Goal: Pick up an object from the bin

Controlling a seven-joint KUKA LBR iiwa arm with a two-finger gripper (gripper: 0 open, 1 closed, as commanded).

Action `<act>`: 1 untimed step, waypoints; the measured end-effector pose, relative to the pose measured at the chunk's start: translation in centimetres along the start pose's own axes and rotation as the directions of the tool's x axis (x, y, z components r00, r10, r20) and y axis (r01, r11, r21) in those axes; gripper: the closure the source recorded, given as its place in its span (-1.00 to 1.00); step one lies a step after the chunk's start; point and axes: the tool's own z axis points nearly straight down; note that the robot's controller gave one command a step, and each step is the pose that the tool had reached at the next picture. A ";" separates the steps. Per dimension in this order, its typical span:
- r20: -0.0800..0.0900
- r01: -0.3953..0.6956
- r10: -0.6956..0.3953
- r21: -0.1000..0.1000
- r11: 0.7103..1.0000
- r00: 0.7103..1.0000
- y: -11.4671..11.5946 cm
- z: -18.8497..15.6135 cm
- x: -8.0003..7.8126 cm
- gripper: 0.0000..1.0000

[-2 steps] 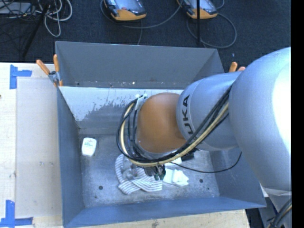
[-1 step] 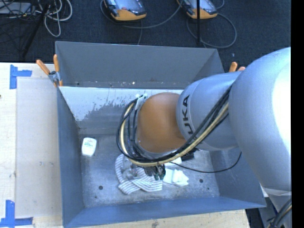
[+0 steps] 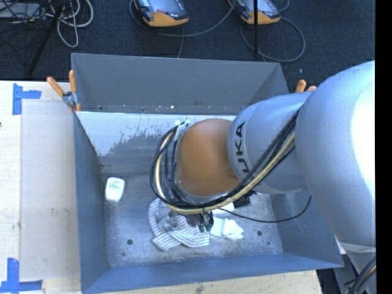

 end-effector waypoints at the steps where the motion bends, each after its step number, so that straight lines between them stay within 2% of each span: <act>1: 0.001 -0.020 0.020 0.000 1.000 1.000 0.0 0.6 0.0 1.00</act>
Offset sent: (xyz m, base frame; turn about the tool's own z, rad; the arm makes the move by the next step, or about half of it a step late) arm 0.0066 -0.0023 0.0084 0.0561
